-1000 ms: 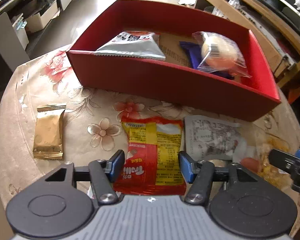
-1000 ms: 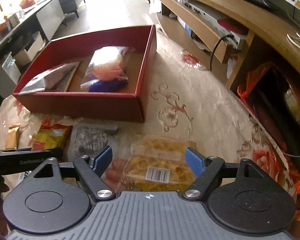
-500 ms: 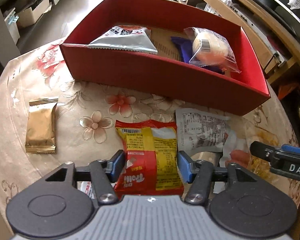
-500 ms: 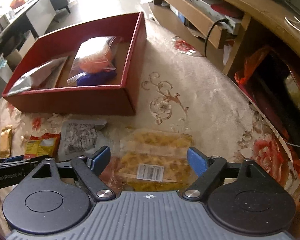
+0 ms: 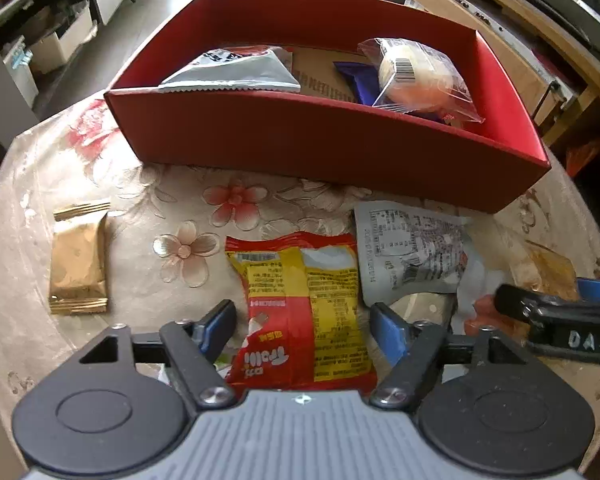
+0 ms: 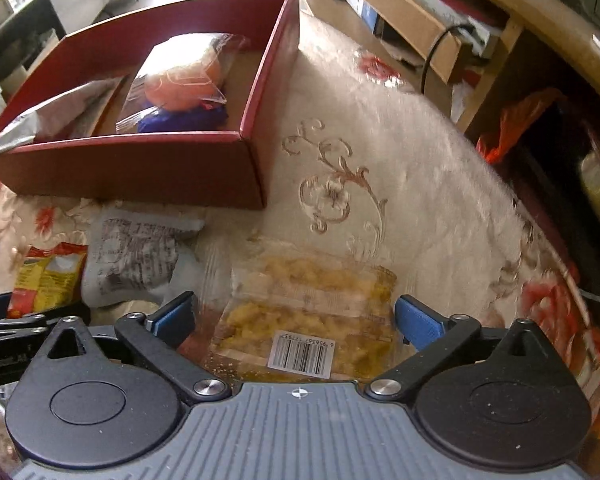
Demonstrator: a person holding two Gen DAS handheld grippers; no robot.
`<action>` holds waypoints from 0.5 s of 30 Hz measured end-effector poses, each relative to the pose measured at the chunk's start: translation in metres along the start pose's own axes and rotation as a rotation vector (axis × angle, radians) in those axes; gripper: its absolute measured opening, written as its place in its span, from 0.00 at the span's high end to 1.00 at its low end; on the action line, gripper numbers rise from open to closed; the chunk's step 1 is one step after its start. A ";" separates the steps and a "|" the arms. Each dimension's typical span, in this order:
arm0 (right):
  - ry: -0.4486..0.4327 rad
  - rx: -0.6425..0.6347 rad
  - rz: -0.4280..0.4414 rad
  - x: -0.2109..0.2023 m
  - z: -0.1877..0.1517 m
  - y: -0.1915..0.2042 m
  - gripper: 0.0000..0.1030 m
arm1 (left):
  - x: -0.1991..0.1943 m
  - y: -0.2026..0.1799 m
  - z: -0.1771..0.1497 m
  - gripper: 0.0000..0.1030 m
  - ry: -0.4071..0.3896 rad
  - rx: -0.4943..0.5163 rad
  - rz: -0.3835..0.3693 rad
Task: Organize snacks
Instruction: 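Grasp the red-yellow chip bag with the left gripper while the right grasps the clear bag of yellow puffs, then lift the chip bag and puff bag and carry them toward the red box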
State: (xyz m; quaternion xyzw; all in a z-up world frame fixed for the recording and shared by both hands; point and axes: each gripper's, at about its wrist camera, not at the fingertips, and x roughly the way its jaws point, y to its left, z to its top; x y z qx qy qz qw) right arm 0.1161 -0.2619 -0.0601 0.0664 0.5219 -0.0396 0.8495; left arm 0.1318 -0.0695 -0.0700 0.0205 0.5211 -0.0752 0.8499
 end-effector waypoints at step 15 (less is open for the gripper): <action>-0.122 -0.038 0.015 -0.052 -0.028 0.010 0.19 | -0.029 0.005 -0.016 0.47 -0.035 -0.019 -0.045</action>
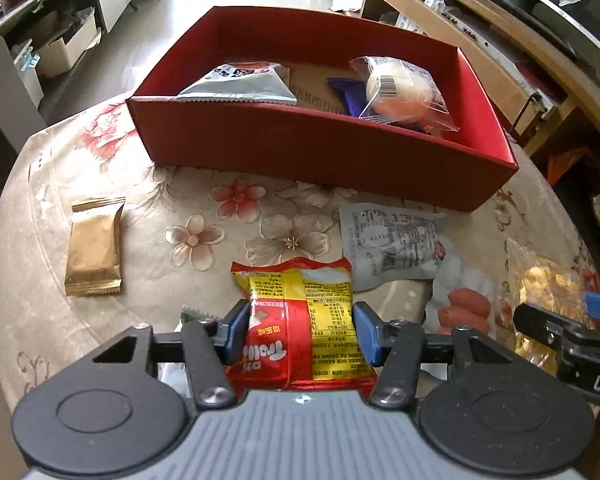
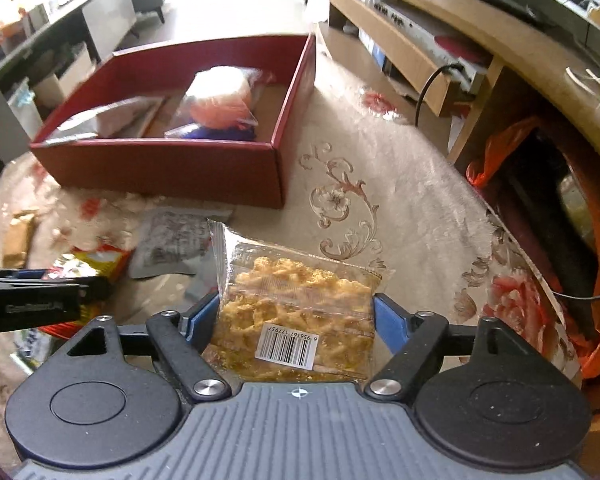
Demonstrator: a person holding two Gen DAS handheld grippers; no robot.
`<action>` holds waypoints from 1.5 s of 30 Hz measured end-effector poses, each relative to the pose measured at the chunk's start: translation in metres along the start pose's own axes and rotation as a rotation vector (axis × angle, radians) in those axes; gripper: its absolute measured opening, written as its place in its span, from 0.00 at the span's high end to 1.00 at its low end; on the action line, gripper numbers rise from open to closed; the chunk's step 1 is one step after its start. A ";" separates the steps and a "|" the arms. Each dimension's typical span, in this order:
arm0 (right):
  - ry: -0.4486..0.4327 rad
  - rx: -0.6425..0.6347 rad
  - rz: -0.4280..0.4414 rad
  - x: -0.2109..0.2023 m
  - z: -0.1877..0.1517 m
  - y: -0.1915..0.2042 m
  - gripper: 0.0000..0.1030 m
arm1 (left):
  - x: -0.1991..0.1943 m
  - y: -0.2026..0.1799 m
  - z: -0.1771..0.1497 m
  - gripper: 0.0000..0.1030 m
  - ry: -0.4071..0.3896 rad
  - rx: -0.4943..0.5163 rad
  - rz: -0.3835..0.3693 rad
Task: Organize snacks
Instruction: 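Lift the chip bag and puff bag and carry them toward the red box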
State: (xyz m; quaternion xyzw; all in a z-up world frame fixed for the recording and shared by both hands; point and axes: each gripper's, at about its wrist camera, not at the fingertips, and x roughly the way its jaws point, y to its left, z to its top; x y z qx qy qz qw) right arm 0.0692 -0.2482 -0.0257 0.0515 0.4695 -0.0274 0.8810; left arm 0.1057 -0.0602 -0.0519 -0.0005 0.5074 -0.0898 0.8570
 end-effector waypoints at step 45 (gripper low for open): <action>0.027 -0.044 -0.004 -0.031 -0.068 0.004 0.20 | -0.028 -0.027 -0.063 0.50 0.001 0.135 -0.048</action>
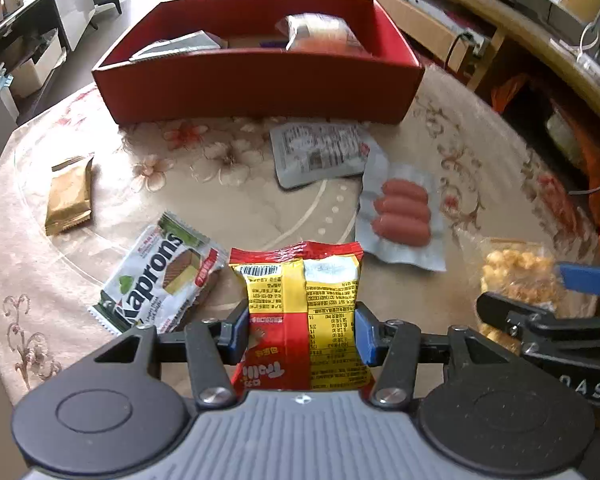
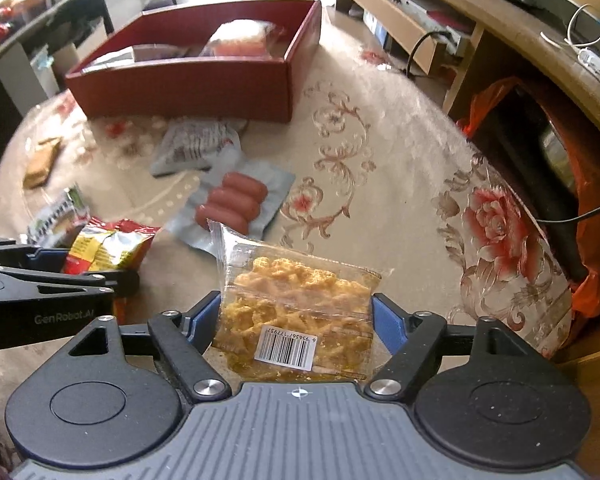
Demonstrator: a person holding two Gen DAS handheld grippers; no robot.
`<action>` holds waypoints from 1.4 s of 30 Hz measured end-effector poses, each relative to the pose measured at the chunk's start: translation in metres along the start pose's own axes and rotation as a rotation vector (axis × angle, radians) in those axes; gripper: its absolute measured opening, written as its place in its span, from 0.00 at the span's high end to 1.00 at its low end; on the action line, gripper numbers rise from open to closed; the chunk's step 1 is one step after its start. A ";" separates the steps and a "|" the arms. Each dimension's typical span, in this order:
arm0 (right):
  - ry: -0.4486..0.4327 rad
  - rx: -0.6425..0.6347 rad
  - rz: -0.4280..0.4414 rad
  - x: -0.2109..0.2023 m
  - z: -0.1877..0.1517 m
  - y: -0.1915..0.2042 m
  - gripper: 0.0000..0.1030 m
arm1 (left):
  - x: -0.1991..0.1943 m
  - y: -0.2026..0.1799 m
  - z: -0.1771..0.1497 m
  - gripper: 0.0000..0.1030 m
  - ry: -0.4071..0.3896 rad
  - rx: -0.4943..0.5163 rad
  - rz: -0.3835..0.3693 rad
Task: Organize snacks
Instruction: 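Lift the chip bag and puff bag and carry them toward the red box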
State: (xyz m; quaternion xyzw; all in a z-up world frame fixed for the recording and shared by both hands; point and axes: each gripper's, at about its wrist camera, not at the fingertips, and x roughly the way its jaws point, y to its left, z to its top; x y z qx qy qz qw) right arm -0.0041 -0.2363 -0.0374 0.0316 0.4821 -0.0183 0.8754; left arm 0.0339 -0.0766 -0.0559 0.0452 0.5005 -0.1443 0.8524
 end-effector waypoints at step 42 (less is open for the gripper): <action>-0.058 -0.043 0.015 0.005 0.034 0.028 0.20 | -0.019 0.022 0.022 0.50 -0.091 -0.059 0.028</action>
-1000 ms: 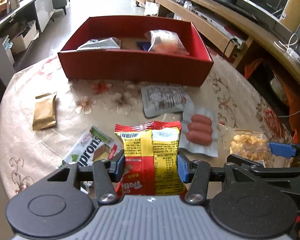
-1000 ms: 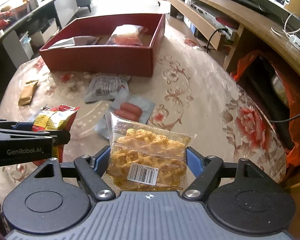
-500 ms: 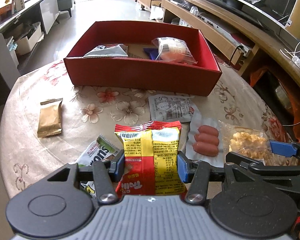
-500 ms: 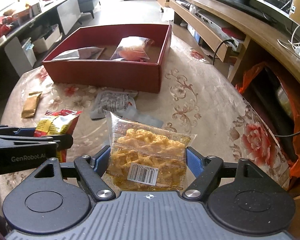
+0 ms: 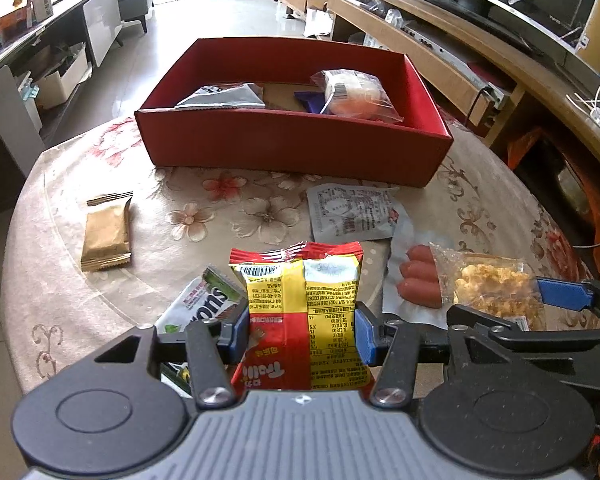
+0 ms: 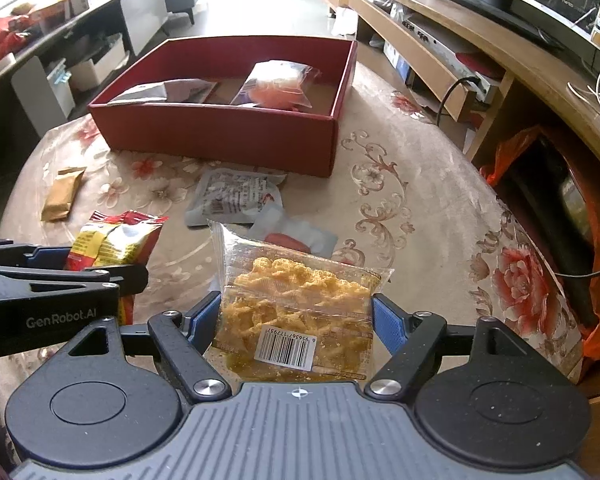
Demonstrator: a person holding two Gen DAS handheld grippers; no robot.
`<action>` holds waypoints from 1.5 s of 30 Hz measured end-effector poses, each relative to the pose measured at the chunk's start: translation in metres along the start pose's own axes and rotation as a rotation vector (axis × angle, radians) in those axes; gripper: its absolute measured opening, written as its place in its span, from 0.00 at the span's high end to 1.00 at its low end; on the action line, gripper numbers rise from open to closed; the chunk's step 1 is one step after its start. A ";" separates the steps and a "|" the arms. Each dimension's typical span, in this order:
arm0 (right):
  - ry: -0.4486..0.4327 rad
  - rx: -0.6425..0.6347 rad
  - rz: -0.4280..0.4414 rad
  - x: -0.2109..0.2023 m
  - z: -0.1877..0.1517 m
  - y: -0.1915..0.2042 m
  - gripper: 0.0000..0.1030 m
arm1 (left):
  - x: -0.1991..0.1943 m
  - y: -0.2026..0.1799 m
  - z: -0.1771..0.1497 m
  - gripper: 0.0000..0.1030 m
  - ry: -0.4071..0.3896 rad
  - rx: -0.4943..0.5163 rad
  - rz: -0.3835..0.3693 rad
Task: Organize snacks
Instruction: 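Lift the chip bag and puff bag and carry them toward the red box, then lower both bags into the red box and open both grippers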
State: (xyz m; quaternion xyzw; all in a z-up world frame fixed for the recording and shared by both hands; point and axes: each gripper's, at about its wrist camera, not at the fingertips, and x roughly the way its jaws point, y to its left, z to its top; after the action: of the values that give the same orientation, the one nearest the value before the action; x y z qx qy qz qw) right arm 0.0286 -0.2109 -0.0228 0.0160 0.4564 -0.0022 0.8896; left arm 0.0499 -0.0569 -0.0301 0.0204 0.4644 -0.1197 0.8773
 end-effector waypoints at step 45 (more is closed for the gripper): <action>-0.196 0.068 0.050 0.043 0.146 0.000 0.20 | 0.034 0.031 0.154 0.52 -0.192 -0.113 0.091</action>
State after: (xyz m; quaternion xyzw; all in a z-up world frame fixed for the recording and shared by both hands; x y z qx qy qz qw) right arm 0.1726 -0.2153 0.0272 0.0574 0.3664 0.0031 0.9287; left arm 0.1999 -0.0561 0.0272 -0.0196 0.3829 -0.0548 0.9220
